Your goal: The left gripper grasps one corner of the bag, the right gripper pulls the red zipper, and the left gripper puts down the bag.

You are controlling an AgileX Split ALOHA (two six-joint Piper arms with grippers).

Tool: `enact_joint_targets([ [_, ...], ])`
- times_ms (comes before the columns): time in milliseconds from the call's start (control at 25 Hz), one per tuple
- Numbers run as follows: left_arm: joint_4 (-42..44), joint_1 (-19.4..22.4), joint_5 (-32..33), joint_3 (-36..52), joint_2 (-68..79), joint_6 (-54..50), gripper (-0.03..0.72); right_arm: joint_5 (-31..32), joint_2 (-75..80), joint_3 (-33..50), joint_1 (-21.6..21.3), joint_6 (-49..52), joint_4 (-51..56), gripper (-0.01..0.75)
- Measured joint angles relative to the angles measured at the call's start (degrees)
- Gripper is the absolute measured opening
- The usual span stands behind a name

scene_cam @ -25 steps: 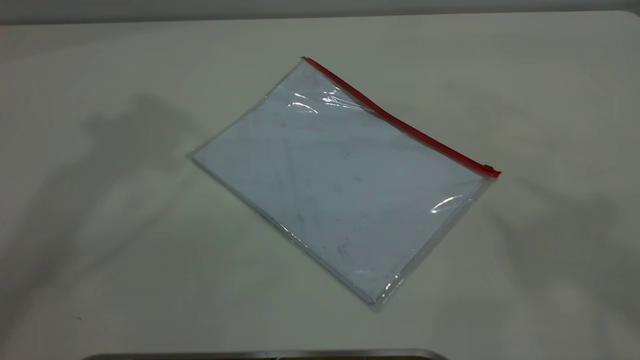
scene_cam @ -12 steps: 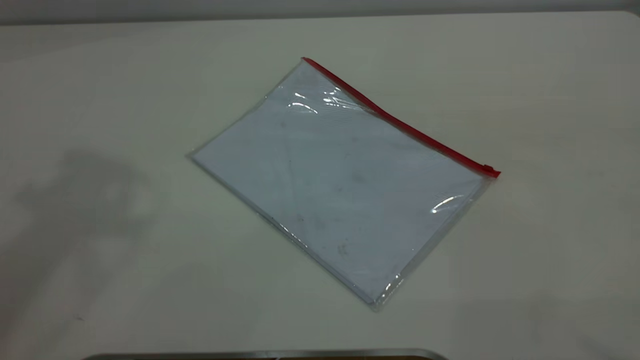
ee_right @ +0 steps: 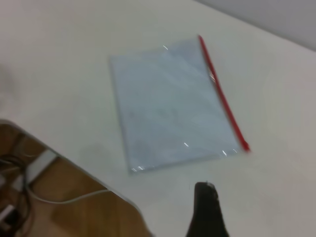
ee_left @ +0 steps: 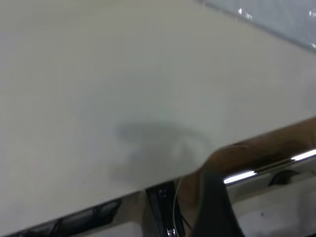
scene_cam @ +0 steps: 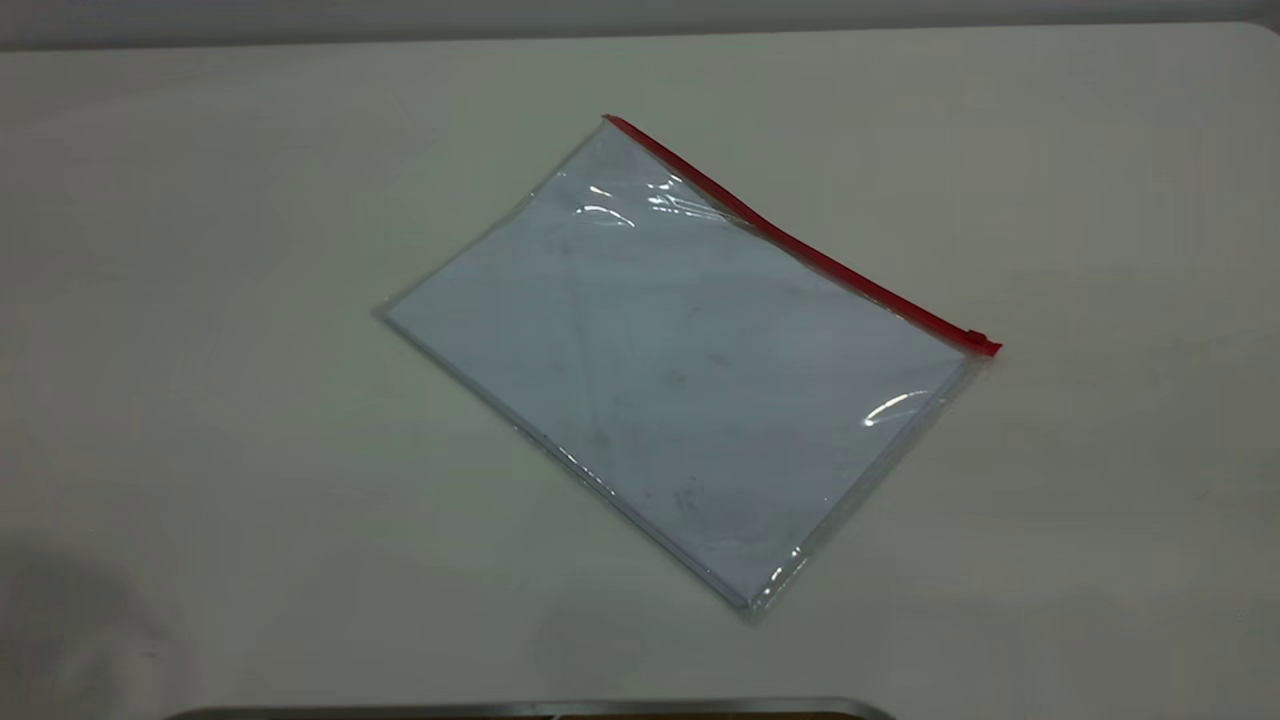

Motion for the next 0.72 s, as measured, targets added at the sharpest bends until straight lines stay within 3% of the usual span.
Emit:
enact_joint_targets([
  [240,-0.05,0.0,0.0,8.82,-12.46,-0.06,0.577,-1.82,-5.98,5.55,0.0,4.42,-8.42,0.586],
  [720,-1.51,0.0,-0.24,22.29,-34.19,-0.05,0.577,-2.74,-7.31,8.7,0.0,5.42,-8.4,0.586],
])
